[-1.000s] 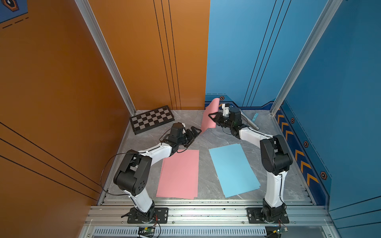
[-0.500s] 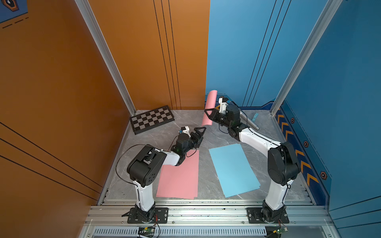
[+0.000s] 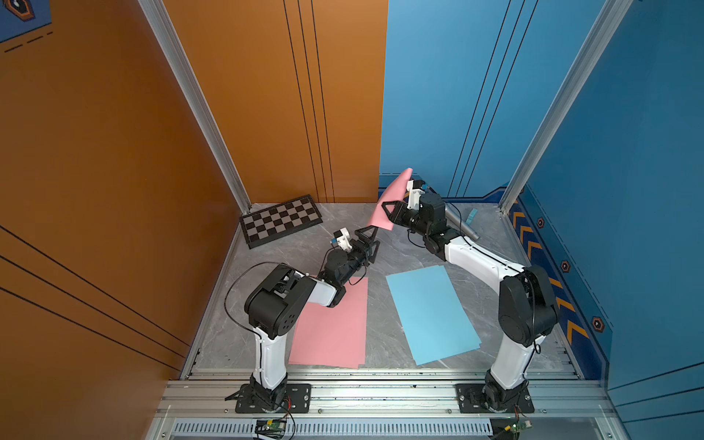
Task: Sort the scattered colored papers by color
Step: Pick up the colored paper from the center of the board.
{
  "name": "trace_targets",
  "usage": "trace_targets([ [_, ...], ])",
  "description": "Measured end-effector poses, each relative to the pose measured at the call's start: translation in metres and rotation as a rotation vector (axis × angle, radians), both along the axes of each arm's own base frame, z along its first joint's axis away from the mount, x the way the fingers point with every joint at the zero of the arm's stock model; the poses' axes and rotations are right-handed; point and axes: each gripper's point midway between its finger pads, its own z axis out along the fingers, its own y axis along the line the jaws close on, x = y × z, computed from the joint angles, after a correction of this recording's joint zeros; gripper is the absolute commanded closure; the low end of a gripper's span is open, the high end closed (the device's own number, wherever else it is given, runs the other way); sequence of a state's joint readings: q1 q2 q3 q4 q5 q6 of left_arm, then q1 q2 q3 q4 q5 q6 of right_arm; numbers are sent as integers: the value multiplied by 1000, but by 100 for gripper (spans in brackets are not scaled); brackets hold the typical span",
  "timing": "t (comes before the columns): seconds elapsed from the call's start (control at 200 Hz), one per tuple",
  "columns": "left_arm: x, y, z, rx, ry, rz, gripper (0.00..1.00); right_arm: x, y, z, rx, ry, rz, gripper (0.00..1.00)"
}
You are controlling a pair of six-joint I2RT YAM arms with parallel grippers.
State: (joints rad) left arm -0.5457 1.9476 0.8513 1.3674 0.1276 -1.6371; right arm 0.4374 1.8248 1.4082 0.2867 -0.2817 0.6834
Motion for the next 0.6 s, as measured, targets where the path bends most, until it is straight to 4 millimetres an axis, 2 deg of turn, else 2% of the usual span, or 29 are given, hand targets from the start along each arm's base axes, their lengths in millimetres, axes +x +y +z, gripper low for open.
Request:
trace_targets([
  [0.2, -3, -3, 2, -29, 8, -1, 2, 3, -11, 7, -1, -16, -22, 69],
  [0.445, -11, -10, -30, -7, 79, -21, 2, 11, -27, 6, -4, -11, -55, 71],
  [0.601, -12, -10, -36, -10, 98, -24, 2, 11, -28, 6, -4, -11, -56, 71],
])
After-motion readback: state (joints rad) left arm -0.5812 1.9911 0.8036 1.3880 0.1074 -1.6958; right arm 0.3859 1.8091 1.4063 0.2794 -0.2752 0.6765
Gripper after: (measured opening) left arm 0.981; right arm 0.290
